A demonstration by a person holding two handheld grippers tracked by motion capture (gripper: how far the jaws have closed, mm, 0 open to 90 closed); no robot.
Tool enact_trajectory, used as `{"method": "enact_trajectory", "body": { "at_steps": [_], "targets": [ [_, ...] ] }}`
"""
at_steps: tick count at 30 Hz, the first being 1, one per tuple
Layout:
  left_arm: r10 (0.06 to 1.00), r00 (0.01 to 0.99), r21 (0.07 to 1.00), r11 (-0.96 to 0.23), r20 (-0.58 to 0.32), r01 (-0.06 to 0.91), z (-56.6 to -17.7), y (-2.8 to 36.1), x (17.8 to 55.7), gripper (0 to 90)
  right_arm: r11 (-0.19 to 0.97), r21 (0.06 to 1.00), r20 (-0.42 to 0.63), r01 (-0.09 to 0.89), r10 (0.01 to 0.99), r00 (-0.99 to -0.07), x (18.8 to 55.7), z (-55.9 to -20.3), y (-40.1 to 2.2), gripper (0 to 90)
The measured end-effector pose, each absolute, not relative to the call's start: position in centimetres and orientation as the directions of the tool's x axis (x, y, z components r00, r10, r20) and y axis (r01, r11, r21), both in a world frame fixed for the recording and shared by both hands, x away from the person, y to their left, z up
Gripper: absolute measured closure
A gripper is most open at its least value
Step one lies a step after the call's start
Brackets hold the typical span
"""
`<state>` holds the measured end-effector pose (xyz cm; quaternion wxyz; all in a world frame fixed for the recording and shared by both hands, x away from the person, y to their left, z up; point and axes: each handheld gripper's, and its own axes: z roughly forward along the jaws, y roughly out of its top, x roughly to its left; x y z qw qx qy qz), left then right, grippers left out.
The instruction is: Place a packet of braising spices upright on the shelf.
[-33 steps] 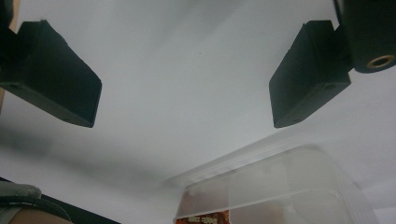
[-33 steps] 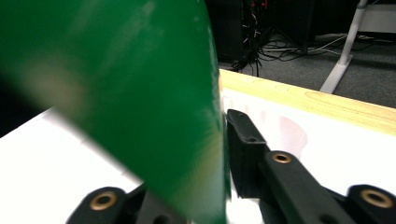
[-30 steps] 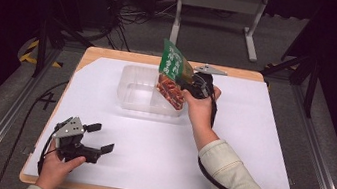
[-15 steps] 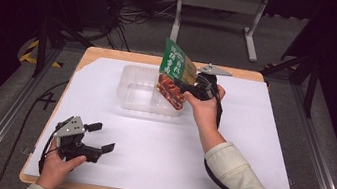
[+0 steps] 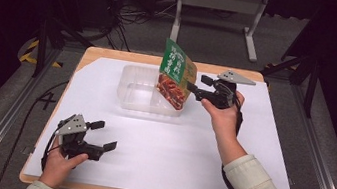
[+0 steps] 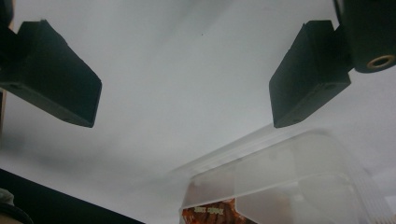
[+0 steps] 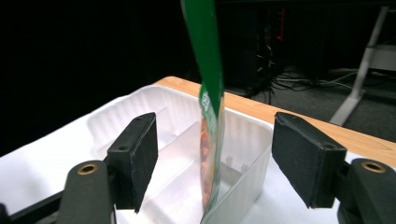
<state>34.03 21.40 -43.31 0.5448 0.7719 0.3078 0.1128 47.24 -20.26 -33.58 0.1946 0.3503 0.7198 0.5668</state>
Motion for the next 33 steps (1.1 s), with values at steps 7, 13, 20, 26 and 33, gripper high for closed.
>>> {"method": "enact_trajectory", "body": {
  "at_steps": [7, 13, 20, 26, 33],
  "targets": [
    [0.581, 0.801, 0.919, -0.218, -0.148, 0.328, -42.9, 21.4, 34.4, 10.2, 0.141, 0.958, 0.091, 0.25, 0.678, -0.729, 44.1, -32.5, -22.7, 31.3],
    [0.584, 0.795, 0.922, -0.193, -0.166, 0.335, -42.5, 22.0, 34.5, 9.6, 0.164, 0.961, 0.064, 0.221, 0.647, -0.76, 41.5, -32.1, -24.4, 29.9],
    [0.585, 0.794, 0.923, -0.191, -0.165, 0.333, -42.4, 22.4, 34.4, 8.4, 0.189, 0.955, 0.068, 0.228, 0.607, -0.792, 39.5, -33.0, -26.3, 28.7],
    [0.579, 0.799, 0.925, -0.194, -0.161, 0.327, -42.4, 22.3, 34.2, 8.3, 0.195, 0.952, 0.078, 0.236, 0.59, -0.803, 38.6, -34.4, -27.5, 28.1],
    [0.583, 0.799, 0.929, -0.193, -0.149, 0.315, -42.6, 22.3, 34.1, 8.3, 0.176, 0.959, 0.076, 0.223, 0.597, -0.799, 37.6, -37.3, -28.1, 28.3]
  ]
}}
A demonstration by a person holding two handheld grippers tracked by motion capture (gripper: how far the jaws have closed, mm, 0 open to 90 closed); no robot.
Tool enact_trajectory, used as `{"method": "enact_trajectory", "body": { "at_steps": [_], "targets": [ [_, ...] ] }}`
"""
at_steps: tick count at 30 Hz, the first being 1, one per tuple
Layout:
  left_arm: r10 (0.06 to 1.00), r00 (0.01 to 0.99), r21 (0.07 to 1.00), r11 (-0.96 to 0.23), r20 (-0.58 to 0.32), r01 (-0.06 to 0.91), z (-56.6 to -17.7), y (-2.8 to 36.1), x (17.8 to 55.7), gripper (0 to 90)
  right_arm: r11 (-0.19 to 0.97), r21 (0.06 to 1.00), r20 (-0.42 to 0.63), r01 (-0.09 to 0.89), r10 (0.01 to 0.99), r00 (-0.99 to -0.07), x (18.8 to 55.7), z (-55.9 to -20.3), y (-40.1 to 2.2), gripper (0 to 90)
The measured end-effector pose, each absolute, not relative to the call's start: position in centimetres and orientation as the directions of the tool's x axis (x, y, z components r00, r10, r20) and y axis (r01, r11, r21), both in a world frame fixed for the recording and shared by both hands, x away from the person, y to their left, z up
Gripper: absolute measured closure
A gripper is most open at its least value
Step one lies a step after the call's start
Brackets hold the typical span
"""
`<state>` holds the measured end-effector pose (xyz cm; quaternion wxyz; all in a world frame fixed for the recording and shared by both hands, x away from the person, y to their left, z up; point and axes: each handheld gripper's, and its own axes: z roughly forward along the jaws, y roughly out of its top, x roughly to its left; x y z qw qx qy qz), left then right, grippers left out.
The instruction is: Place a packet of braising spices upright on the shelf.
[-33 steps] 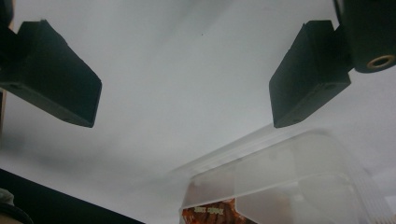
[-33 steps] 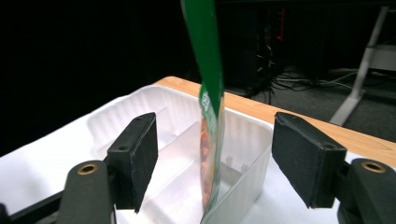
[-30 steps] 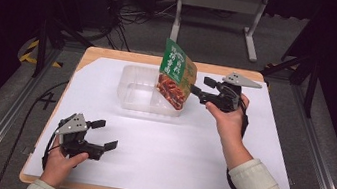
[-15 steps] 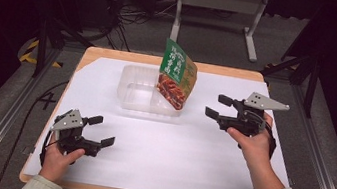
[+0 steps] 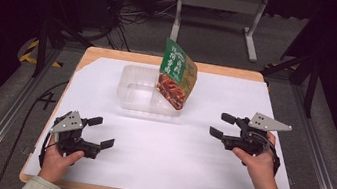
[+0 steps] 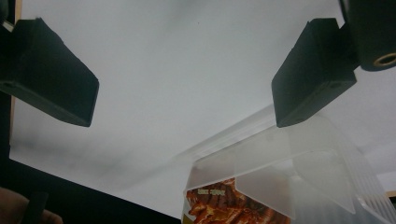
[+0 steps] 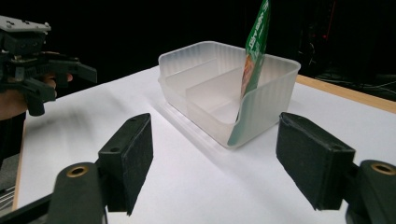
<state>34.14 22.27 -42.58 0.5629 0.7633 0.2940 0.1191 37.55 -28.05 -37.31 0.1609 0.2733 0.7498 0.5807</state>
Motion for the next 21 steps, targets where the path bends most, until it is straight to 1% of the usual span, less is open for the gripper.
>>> {"method": "enact_trajectory", "body": {
  "at_steps": [3, 4, 7, 9, 10, 14, 15, 17, 21],
  "targets": [
    [0.583, 0.799, 0.929, -0.197, -0.147, 0.314, -42.6, 22.4, 34.2, 8.3, 0.182, 0.958, 0.073, 0.223, 0.597, -0.799, 37.4, -38.2, -28.0, 28.2],
    [0.584, 0.798, 0.927, -0.195, -0.152, 0.319, -42.7, 22.4, 34.2, 8.3, 0.21, 0.952, 0.059, 0.224, 0.592, -0.804, 37.2, -39.0, -27.9, 28.6],
    [0.586, 0.796, 0.929, -0.191, -0.151, 0.317, -42.9, 22.4, 34.1, 8.3, 0.227, 0.947, 0.053, 0.227, 0.587, -0.808, 37.0, -40.2, -27.9, 28.6],
    [0.589, 0.794, 0.931, -0.186, -0.149, 0.313, -42.9, 22.4, 34.1, 8.3, 0.231, 0.946, 0.049, 0.226, 0.588, -0.808, 37.0, -40.5, -27.8, 28.6],
    [0.589, 0.79, 0.93, -0.171, -0.168, 0.325, -43.2, 22.4, 34.2, 8.0, 0.234, 0.944, 0.056, 0.235, 0.585, -0.809, 36.9, -41.3, -27.9, 28.6],
    [0.596, 0.787, 0.931, -0.172, -0.163, 0.323, -43.6, 22.3, 34.3, 7.9, 0.228, 0.939, 0.075, 0.257, 0.594, -0.801, 37.0, -42.2, -28.0, 29.2],
    [0.602, 0.785, 0.931, -0.183, -0.147, 0.315, -43.8, 22.3, 34.3, 7.9, 0.223, 0.933, 0.096, 0.282, 0.601, -0.794, 37.1, -42.8, -28.1, 29.4],
    [0.604, 0.783, 0.932, -0.181, -0.148, 0.315, -44.0, 22.2, 34.3, 7.9, 0.227, 0.928, 0.103, 0.295, 0.604, -0.79, 37.3, -43.3, -28.0, 29.5],
    [0.593, 0.784, 0.929, -0.154, -0.185, 0.336, -44.3, 22.2, 34.5, 7.9, 0.234, 0.913, 0.131, 0.333, 0.606, -0.785, 37.5, -44.2, -27.9, 29.5]
  ]
}}
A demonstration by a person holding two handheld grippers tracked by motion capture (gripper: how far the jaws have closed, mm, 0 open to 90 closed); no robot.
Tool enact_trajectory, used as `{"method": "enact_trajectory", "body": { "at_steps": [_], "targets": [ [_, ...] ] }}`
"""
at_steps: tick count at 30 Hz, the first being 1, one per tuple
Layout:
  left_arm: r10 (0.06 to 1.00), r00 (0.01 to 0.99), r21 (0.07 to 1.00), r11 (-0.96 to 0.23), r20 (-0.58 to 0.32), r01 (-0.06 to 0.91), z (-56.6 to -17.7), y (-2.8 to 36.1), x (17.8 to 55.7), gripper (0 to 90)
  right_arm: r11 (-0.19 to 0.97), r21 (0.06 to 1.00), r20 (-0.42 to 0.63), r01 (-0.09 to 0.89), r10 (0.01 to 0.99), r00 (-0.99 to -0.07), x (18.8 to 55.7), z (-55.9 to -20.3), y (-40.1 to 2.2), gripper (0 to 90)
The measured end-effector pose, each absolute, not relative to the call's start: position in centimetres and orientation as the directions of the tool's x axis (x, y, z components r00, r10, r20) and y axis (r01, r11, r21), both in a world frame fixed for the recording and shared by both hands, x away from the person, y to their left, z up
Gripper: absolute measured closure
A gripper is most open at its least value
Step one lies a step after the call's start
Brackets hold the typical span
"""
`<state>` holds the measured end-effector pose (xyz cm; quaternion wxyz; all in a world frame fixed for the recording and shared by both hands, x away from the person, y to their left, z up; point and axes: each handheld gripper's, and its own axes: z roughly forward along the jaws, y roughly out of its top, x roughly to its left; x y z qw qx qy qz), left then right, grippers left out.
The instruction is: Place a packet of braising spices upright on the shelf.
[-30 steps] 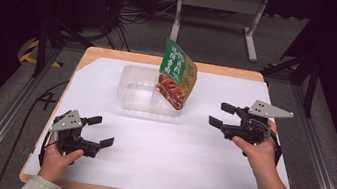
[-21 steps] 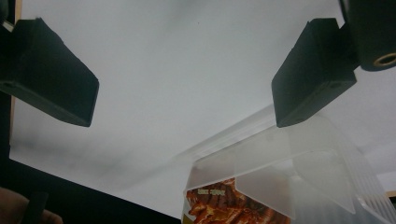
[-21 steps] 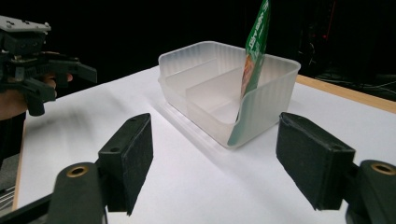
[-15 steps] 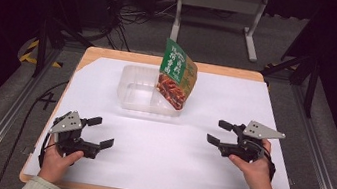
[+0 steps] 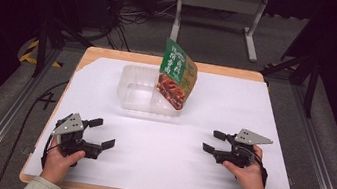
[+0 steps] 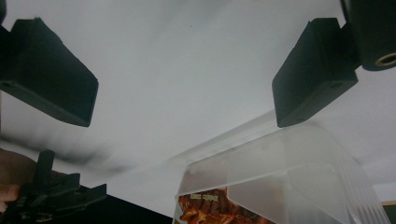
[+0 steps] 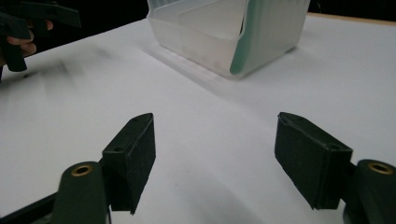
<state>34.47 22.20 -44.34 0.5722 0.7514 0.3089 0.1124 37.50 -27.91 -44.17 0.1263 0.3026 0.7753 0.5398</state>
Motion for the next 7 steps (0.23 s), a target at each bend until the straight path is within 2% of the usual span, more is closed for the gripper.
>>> {"method": "enact_trajectory", "body": {
  "at_steps": [7],
  "targets": [
    [0.596, 0.779, 0.926, -0.15, -0.195, 0.346, -44.62, 22.34, 34.61, 7.4, 0.228, 0.915, 0.131, 0.332, 0.61, -0.781, 37.55, -44.02, -27.96, 29.6]
  ]
}}
